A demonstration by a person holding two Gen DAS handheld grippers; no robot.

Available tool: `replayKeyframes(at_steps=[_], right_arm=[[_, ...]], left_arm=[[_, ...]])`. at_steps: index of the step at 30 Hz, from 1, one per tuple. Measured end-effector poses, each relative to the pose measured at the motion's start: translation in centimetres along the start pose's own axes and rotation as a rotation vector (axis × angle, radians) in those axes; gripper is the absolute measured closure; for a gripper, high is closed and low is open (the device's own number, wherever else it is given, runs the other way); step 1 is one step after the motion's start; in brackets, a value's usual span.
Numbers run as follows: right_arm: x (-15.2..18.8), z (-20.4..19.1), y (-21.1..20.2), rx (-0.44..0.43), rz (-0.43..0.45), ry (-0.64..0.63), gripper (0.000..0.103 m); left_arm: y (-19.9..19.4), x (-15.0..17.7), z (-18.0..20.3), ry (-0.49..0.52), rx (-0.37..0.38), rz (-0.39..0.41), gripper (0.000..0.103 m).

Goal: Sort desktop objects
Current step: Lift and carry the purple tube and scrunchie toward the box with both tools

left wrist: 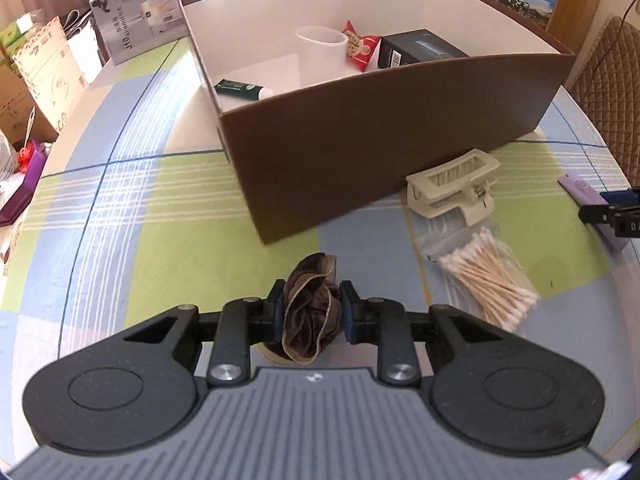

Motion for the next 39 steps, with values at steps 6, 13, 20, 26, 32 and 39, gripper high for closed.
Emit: replayKeyframes(at_steps=[6, 13, 20, 26, 32, 39], right_arm=[[0.0, 0.1, 0.0, -0.001, 0.001, -0.008, 0.06], [0.7, -0.8, -0.4, -0.029, -0.01, -0.05, 0.07], [2.2, -2.4, -1.3, -0.109, -0.039, -0.072, 0.071], [2.5, -4.1, -3.6, -0.176, 0.002, -0.094, 0.071], [1.3, -5.6, -6.3, -0.225, 0.095, -0.104, 0.071], [-0.8, -6.4, -9.8, -0.255, 0.214, -0.117, 0.071]], left_arm=[[-0.3, 0.6, 0.3, -0.005, 0.008, -0.002, 0.08], [-0.4, 1.2, 1.0, -0.004, 0.015, -0.006, 0.08], [-1.0, 1.6, 1.9, 0.006, 0.029, -0.005, 0.08], [-2.3, 1.5, 2.5, 0.017, 0.042, 0.025, 0.08], [-4.3, 0.7, 3.1, 0.031, 0.06, 0.08, 0.08], [-7.1, -0.5, 3.4, 0.047, 0.082, 0.158, 0.08]])
Point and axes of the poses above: each gripper's, at about its wrist camera, not at the fingertips, and y roughly the way its jaws point, z to its right, x to its underside, the point moved 3 cm from there along y, roughly the way its jaws point, and after that the axes turned 15 degrees about -z, right-handed, at the moved point
